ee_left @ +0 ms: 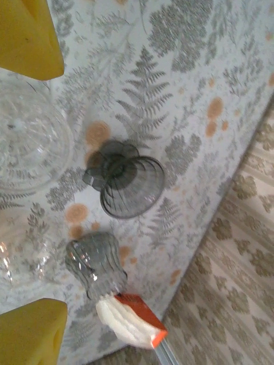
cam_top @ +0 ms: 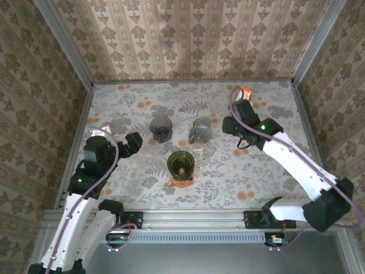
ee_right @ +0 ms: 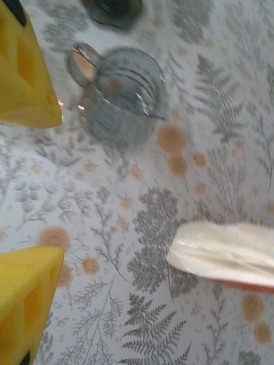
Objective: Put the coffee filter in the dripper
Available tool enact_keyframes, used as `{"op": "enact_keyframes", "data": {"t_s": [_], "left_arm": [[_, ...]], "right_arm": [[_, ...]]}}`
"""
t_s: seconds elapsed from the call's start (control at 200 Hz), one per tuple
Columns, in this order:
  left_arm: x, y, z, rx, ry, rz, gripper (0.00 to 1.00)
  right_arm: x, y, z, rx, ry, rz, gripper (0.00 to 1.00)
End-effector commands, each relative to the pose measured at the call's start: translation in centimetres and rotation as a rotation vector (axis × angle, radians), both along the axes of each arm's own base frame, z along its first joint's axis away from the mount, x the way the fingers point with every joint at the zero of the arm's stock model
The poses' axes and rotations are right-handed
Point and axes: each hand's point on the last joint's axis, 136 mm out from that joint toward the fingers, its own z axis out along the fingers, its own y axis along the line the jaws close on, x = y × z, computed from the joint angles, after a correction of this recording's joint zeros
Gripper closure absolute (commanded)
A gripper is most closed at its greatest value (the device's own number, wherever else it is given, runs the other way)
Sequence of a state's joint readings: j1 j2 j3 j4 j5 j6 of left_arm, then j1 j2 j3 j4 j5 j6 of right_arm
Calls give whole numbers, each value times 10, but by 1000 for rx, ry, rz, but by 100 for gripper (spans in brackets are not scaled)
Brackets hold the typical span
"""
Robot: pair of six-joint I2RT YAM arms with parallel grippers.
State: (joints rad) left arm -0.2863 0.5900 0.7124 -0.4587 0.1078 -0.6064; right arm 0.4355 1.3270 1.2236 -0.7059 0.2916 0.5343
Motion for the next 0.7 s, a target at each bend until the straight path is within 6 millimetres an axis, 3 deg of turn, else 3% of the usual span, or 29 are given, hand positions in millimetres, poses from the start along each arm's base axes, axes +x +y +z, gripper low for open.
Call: {"op": "enact_keyframes", "data": {"t_s": [0.0, 0.17, 0.335, 0.7], "left_arm": [[6, -14, 23, -33, -80, -79, 0], [14, -20, 9, -11, -15, -112, 14], [15, -21, -5, -26, 31, -102, 15], [14, -21, -15, 12, 69, -121, 14]], "right_arm": [[32, -8, -8, 36, 32, -26, 46], [82, -32, -22, 5, 53, -116, 57], [119, -44, -38, -35, 74, -185, 68], [158, -62, -66, -91, 133, -275, 72]]}}
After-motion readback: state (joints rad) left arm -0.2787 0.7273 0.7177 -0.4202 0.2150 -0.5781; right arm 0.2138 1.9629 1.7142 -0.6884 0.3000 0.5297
